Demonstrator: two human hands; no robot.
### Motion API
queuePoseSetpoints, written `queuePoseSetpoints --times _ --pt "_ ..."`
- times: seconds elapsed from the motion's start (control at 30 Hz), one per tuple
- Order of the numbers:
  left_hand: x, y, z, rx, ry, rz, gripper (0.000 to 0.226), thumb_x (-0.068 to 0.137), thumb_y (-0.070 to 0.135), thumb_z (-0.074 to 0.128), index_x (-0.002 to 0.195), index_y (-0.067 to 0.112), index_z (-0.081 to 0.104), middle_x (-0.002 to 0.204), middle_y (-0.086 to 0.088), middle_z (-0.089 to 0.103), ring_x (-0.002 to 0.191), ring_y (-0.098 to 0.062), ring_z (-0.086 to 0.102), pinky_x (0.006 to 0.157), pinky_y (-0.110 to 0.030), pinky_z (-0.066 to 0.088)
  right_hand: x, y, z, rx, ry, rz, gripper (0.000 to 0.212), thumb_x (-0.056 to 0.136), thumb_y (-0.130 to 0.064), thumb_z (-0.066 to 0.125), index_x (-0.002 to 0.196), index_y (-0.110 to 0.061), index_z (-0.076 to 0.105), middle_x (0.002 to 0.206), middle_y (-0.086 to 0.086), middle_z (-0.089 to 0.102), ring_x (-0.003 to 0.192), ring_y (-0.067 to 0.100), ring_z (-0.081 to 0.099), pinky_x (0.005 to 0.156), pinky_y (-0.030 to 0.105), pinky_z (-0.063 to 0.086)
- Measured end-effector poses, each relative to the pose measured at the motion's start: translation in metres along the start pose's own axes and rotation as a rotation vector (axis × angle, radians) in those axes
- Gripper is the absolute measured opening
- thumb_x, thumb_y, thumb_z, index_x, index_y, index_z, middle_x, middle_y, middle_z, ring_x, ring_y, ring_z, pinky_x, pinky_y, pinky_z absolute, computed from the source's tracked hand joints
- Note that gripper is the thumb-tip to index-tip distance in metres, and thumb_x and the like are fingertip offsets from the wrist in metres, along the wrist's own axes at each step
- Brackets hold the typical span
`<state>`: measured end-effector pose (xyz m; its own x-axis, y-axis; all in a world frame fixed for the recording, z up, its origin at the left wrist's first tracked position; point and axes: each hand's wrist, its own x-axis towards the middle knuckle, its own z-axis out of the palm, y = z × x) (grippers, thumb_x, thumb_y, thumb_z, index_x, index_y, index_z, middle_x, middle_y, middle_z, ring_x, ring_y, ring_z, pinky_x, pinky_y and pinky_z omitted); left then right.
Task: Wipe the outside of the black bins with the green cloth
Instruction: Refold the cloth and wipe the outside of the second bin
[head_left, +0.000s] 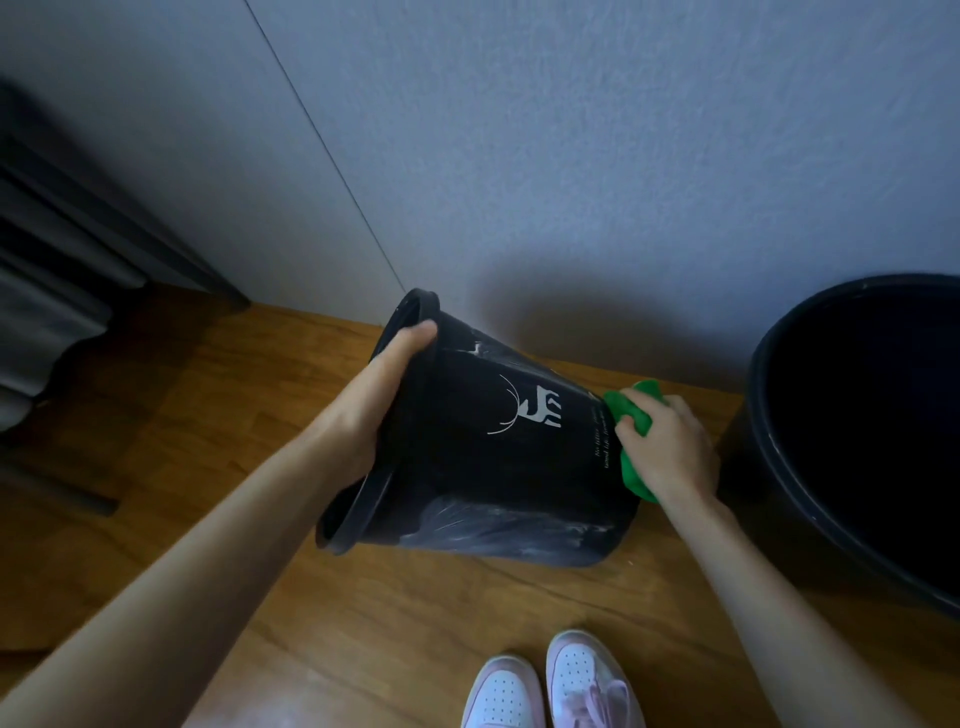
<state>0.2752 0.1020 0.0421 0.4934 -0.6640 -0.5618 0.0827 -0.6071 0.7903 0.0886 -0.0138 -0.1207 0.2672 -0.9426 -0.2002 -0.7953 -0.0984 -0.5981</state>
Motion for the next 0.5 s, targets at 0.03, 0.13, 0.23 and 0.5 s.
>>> queuePoseSetpoints --times 0.03,0.13,0.23,0.5 --pt "0.0 0.006 0.003 -0.001 0.006 -0.08 0.041 0.088 0.05 0.049 0.105 0.016 0.066 0.107 -0.01 0.069 0.104 -0.031 0.062 0.087 -0.039 0.05 -0.002 0.0 0.0 -0.002 -0.003 -0.013 0.041 0.092 -0.025 0.05 0.133 -0.026 0.05 0.13 0.009 0.049 0.114 0.033 0.048 0.092 0.038 0.039" --pt "0.007 0.002 0.002 0.078 0.05 -0.063 0.038 0.089 0.053 0.045 0.09 0.02 0.065 0.1 -0.008 0.07 0.097 -0.027 0.065 0.096 -0.043 0.048 -0.008 0.001 -0.001 0.02 -0.01 -0.038 0.042 0.091 -0.024 0.051 0.133 -0.026 0.05 0.128 0.009 0.049 0.111 0.03 0.049 0.093 0.039 0.041" --pt "0.007 0.001 0.007 0.119 0.11 0.026 0.032 0.095 0.045 0.039 0.09 0.023 0.062 0.101 -0.006 0.068 0.096 -0.023 0.064 0.096 -0.042 0.048 -0.024 -0.008 -0.004 0.086 -0.012 -0.068 0.045 0.089 -0.024 0.055 0.133 -0.027 0.049 0.123 0.007 0.05 0.105 0.026 0.052 0.092 0.035 0.042" --pt "-0.007 -0.013 0.021 0.133 0.189 0.133 0.038 0.096 0.046 0.034 0.087 0.02 0.06 0.09 0.003 0.062 0.085 -0.01 0.057 0.074 -0.025 0.043 -0.101 -0.092 -0.01 0.367 0.059 -0.473 0.045 0.079 -0.037 0.057 0.122 -0.027 0.05 0.114 -0.003 0.057 0.099 0.014 0.056 0.077 0.028 0.049"
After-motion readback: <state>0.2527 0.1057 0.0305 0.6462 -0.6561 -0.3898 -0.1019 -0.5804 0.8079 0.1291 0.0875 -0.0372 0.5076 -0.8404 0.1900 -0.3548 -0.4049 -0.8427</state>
